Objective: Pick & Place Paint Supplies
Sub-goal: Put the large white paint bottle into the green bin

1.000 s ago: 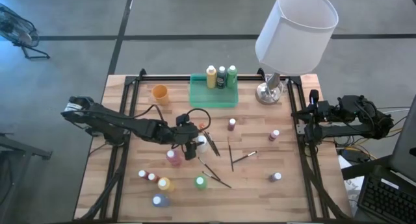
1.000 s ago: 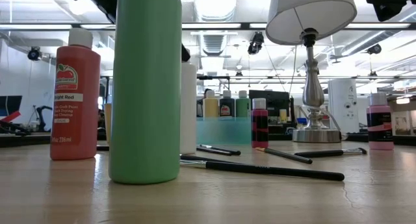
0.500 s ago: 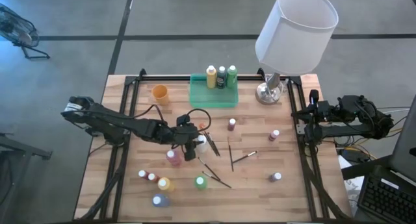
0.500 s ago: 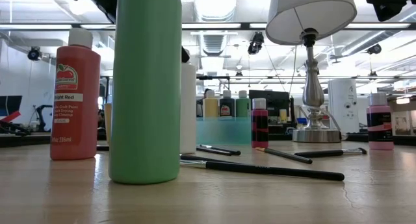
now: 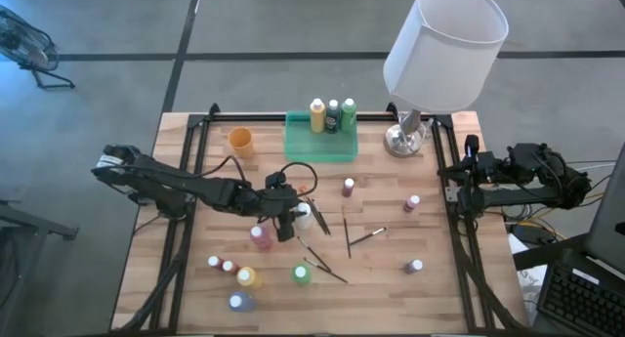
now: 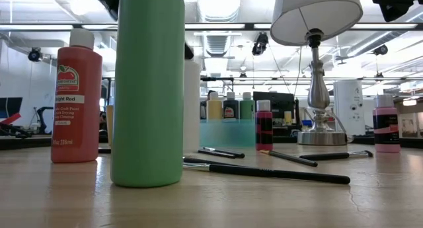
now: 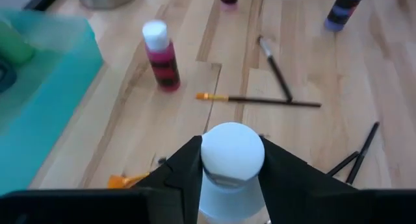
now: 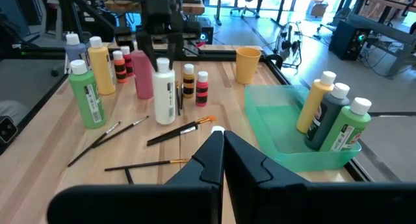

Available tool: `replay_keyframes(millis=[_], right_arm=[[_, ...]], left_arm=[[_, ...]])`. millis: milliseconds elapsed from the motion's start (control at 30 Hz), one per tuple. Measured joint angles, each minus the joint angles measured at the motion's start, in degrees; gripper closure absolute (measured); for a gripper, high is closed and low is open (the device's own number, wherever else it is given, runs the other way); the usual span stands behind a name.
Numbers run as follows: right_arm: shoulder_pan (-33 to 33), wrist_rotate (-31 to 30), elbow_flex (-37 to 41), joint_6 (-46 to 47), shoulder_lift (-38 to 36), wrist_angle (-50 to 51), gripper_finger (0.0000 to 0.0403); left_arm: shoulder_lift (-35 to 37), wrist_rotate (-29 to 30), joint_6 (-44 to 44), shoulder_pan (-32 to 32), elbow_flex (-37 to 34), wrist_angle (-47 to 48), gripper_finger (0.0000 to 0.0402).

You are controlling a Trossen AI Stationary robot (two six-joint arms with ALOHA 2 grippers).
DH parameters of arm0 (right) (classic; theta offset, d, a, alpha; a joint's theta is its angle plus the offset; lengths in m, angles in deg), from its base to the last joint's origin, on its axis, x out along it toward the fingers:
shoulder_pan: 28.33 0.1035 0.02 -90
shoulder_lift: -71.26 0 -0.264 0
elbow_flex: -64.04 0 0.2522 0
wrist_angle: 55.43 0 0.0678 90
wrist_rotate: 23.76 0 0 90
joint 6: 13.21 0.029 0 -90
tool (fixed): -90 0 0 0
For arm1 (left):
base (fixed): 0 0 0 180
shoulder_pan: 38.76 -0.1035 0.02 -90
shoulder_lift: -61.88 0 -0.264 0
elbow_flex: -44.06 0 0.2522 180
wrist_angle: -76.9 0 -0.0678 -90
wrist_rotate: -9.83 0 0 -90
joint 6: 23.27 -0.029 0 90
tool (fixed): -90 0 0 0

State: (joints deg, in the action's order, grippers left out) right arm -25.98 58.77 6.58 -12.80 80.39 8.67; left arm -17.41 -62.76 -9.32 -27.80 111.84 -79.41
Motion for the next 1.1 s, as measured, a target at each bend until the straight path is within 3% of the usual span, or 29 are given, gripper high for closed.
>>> replay_keyframes(millis=[233, 467, 600, 833, 1100], right_arm=[[0.0, 0.0, 0.0, 0.0, 0.0, 0.0, 0.0394], [0.0, 0.0, 0.0, 0.0, 0.0, 0.0, 0.0394], [0.0, 0.0, 0.0, 0.0, 0.0, 0.0, 0.0394], [0.0, 0.0, 0.0, 0.0, 0.0, 0.0, 0.0394], [0.0, 0.0, 0.0, 0.0, 0.0, 0.0, 0.0394]], left_arm=[[0.4, 1.2, -4.4, 0.0, 9.0, 7.8, 0.0272], [0.5, 13.3, -10.4, -1.0, 18.1, 12.2, 0.0272], [0.5, 16.2, -13.0, -3.8, 20.4, 11.7, 0.0272], [0.4, 15.7, -12.6, -13.4, 20.0, 11.2, 0.0272], [-0.4, 7.5, -7.9, -24.3, 19.8, 10.5, 0.0272]])
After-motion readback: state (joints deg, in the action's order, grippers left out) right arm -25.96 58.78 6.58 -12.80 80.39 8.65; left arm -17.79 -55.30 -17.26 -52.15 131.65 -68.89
